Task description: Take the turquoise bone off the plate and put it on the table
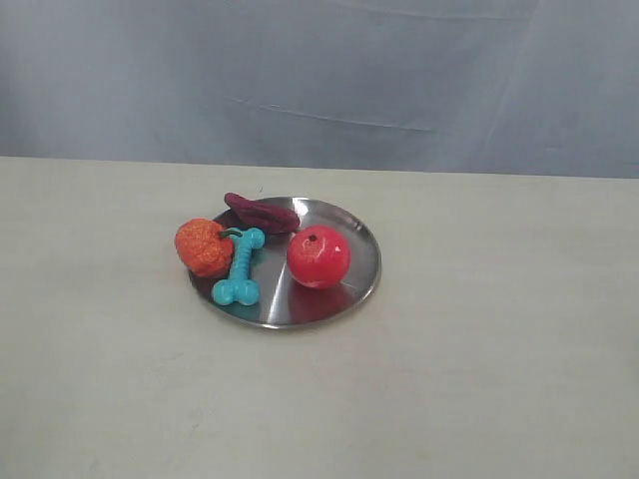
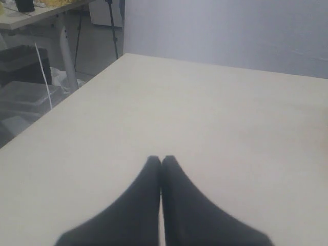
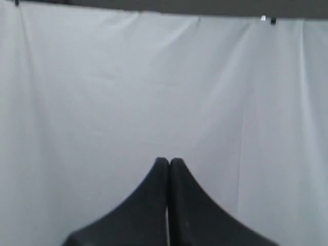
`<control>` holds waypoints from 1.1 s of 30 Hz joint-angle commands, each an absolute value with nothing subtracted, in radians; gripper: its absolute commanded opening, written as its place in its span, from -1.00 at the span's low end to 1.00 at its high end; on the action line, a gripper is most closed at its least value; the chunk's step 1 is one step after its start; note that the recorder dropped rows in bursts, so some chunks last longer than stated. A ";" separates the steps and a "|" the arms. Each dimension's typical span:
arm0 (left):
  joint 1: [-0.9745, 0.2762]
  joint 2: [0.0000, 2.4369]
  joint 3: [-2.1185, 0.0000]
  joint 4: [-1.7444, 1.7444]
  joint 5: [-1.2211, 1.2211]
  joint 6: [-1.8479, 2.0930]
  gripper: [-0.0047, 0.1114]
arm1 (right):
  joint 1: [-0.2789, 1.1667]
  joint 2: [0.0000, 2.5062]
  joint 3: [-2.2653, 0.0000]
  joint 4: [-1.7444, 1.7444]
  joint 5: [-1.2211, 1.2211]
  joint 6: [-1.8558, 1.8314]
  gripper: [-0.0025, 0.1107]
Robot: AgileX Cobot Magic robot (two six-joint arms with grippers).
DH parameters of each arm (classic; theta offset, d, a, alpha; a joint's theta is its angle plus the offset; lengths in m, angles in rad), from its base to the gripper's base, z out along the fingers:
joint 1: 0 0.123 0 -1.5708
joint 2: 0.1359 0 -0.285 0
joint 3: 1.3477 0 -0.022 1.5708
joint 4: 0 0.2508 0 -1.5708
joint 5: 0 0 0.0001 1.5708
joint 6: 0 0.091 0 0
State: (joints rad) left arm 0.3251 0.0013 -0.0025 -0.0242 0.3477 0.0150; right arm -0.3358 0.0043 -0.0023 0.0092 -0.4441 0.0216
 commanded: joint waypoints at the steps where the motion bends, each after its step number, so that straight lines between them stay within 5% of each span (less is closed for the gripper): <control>1: 0.327 0.000 0.000 -0.025 0.342 0.011 -0.92 | -0.335 0.000 0.000 0.009 -0.691 0.158 -0.96; 7: 0.327 0.000 0.000 -0.025 0.342 0.011 -0.92 | -0.335 0.000 -0.001 0.010 -0.837 0.618 -0.96; 13: 0.327 0.000 0.000 -0.025 0.342 0.011 -0.92 | -0.335 0.023 -0.224 -0.012 -0.380 0.637 -0.96; 21: 0.327 0.000 0.000 -0.025 0.342 0.011 -0.92 | -0.322 0.352 -0.609 -0.149 0.070 0.616 -0.96; 33: 0.327 0.000 0.000 -0.025 0.342 0.011 -0.92 | -0.018 1.027 -1.168 -0.130 0.634 0.231 -0.96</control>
State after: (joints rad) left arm 0.3251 0.0013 -0.0025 -0.0242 0.3477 0.0150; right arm -0.0607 0.9015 -1.0578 -0.1259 0.4725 0.3098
